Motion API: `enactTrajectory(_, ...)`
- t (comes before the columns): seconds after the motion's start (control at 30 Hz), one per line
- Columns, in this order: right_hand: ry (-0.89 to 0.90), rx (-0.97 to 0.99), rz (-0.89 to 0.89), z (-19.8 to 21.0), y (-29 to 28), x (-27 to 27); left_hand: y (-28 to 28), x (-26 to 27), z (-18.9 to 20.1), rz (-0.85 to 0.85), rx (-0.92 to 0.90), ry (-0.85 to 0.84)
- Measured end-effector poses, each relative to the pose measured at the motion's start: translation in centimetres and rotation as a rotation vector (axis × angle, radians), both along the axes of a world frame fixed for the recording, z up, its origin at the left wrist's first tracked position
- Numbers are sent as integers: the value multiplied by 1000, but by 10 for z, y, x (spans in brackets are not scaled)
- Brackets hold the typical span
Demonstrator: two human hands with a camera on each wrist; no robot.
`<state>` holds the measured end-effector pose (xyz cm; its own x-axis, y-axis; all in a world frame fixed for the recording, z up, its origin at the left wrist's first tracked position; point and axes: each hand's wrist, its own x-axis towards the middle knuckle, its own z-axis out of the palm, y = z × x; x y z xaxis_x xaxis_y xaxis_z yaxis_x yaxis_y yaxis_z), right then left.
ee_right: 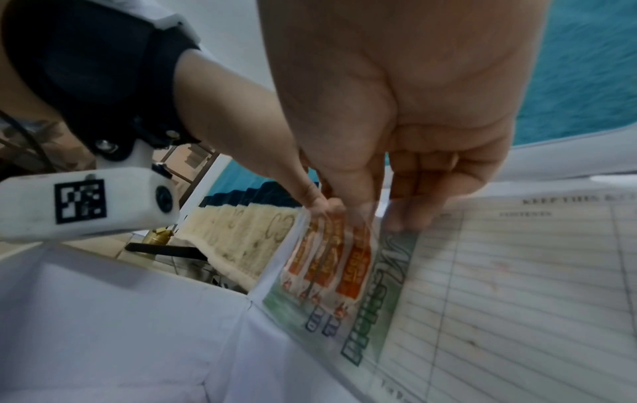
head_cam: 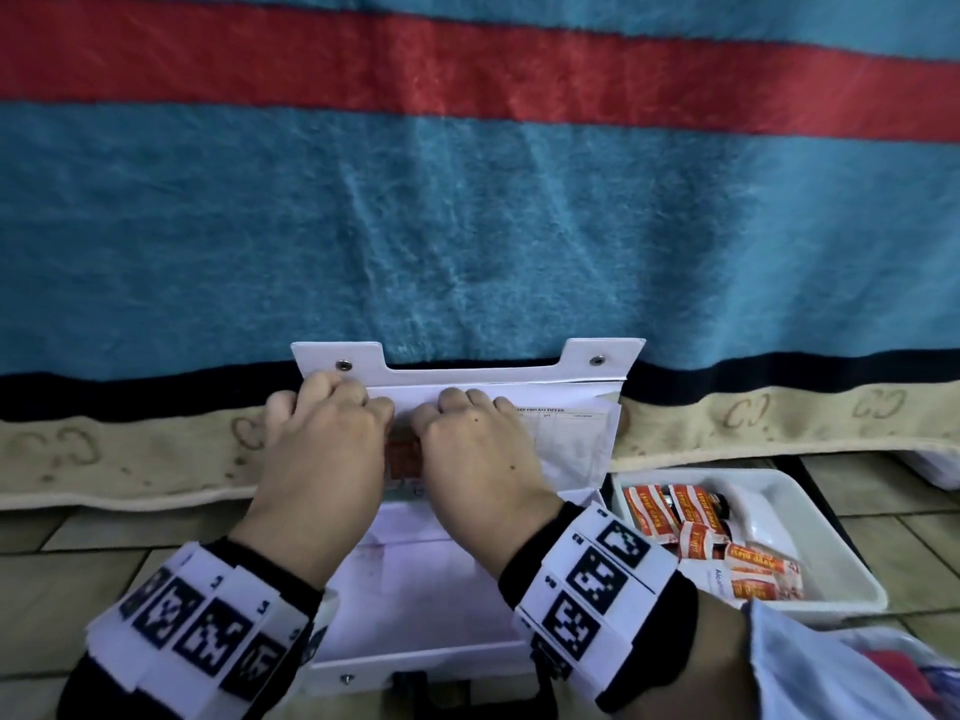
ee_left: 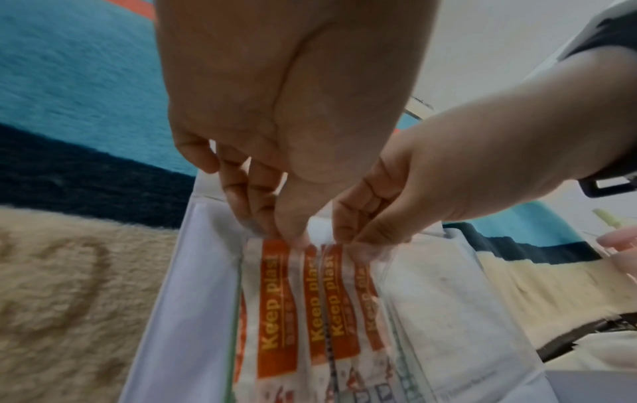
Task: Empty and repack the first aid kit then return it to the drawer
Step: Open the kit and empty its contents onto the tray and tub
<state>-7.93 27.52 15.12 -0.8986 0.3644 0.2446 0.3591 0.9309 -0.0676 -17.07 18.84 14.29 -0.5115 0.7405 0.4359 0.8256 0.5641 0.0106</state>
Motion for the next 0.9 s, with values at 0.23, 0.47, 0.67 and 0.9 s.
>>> enactTrajectory(0.23, 93, -207, -4, -4, 2, 2, -1, 8, 12, 72, -91, -101)
enactTrajectory(0.47, 299, -405, -72, 1, 11, 9, -2, 8, 21, 38, 244, -316)
enactTrajectory(0.67, 558, -379, -91, 30, 22, 44, -4, 27, 38, -63, 428, -417)
enactTrajectory(0.9, 838, -625, -327, 50, 38, 191, 15, 106, 31, -360, 479, -702)
